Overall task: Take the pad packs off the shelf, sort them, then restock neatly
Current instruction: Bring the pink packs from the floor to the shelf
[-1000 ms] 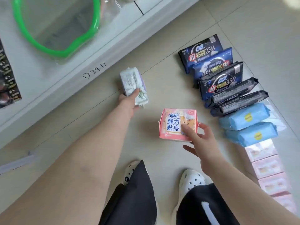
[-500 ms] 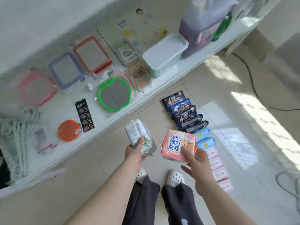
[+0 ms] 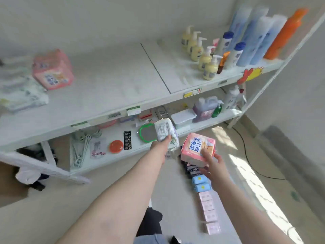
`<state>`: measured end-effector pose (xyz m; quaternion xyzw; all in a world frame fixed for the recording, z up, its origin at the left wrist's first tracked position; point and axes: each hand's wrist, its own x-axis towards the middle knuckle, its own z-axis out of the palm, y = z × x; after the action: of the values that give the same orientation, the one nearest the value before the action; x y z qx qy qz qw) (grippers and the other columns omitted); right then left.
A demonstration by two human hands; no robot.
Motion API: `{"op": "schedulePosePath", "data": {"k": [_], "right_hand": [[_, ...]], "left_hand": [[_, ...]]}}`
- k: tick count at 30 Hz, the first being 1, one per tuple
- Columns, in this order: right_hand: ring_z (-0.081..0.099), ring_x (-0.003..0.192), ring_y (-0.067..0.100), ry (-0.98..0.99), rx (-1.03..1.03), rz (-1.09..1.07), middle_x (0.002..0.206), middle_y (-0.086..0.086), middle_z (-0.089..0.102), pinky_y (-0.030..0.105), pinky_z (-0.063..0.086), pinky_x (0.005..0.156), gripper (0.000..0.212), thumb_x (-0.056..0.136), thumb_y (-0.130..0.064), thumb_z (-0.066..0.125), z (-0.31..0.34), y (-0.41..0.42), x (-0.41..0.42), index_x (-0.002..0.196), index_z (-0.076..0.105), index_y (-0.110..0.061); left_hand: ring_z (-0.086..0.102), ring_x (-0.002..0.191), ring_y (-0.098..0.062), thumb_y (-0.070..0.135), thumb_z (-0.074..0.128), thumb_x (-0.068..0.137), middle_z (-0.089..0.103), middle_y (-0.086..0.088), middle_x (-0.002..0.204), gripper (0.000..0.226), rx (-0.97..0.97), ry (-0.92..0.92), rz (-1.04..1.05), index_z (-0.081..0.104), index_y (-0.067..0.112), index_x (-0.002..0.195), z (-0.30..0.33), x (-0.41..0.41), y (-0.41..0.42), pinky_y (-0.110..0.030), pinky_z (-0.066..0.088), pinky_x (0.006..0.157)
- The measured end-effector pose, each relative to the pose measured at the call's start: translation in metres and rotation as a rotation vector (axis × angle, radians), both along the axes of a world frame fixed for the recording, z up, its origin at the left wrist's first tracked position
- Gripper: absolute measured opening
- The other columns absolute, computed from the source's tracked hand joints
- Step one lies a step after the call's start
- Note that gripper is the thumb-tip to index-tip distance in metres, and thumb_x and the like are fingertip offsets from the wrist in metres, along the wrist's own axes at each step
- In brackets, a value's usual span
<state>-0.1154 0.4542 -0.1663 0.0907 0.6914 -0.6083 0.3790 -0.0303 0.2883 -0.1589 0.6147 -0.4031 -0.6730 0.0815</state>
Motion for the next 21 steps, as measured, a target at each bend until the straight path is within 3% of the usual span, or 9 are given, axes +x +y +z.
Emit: {"op": "schedulePosePath", "data": {"k": [3, 7, 10, 15, 18, 21], "right_hand": [[0.069, 0.095, 0.028, 0.056, -0.019, 0.089, 0.113, 0.013, 0.068, 0.032, 0.058, 0.071, 0.060, 0.083, -0.038, 0.072, 0.029, 0.009, 0.002, 0.131, 0.047, -0.012], [0.068, 0.094, 0.028, 0.092, -0.067, 0.207, 0.110, 0.013, 0.069, 0.036, 0.058, 0.078, 0.052, 0.086, -0.037, 0.069, 0.066, -0.004, 0.008, 0.127, 0.053, -0.009], [0.068, 0.095, 0.026, 0.085, -0.098, 0.266, 0.112, 0.014, 0.068, 0.031, 0.059, 0.067, 0.056, 0.081, -0.040, 0.073, 0.083, -0.030, 0.020, 0.126, 0.056, -0.010], [0.070, 0.082, 0.019, 0.065, -0.175, 0.380, 0.108, 0.012, 0.070, 0.032, 0.057, 0.068, 0.064, 0.075, -0.044, 0.078, 0.097, -0.099, 0.056, 0.126, 0.057, -0.010], [0.069, 0.079, 0.020, 0.047, -0.208, 0.451, 0.100, 0.010, 0.071, 0.034, 0.057, 0.071, 0.049, 0.083, -0.036, 0.073, 0.097, -0.145, 0.085, 0.120, 0.060, -0.007], [0.070, 0.080, 0.022, 0.020, -0.189, 0.466, 0.105, 0.013, 0.071, 0.032, 0.059, 0.066, 0.056, 0.079, -0.035, 0.076, 0.097, -0.196, 0.113, 0.123, 0.057, -0.006]], "left_hand": [[0.053, 0.117, -0.027, 0.051, 0.067, 0.082, 0.053, -0.010, 0.132, 0.072, -0.039, 0.017, 0.036, 0.044, 0.010, 0.136, 0.034, 0.021, 0.014, -0.032, 0.042, 0.094], [0.050, 0.104, -0.024, 0.047, 0.063, 0.087, 0.053, -0.010, 0.128, 0.063, -0.110, 0.070, 0.125, 0.045, 0.009, 0.134, 0.076, 0.065, 0.014, -0.032, 0.040, 0.089], [0.055, 0.101, -0.025, 0.052, 0.066, 0.082, 0.053, -0.006, 0.110, 0.065, -0.136, 0.047, 0.223, 0.047, 0.006, 0.124, 0.096, 0.103, -0.005, -0.033, 0.046, 0.086], [0.062, 0.102, -0.027, 0.059, 0.065, 0.079, 0.062, -0.007, 0.120, 0.072, -0.181, 0.077, 0.421, 0.050, 0.010, 0.129, 0.124, 0.155, -0.059, -0.035, 0.044, 0.076], [0.062, 0.093, -0.026, 0.053, 0.067, 0.081, 0.065, -0.010, 0.115, 0.063, -0.238, 0.079, 0.514, 0.056, 0.007, 0.123, 0.130, 0.185, -0.098, -0.028, 0.044, 0.065], [0.064, 0.094, -0.028, 0.048, 0.071, 0.079, 0.067, -0.009, 0.109, 0.059, -0.226, 0.097, 0.595, 0.058, 0.007, 0.119, 0.125, 0.211, -0.141, -0.029, 0.045, 0.064]]}}
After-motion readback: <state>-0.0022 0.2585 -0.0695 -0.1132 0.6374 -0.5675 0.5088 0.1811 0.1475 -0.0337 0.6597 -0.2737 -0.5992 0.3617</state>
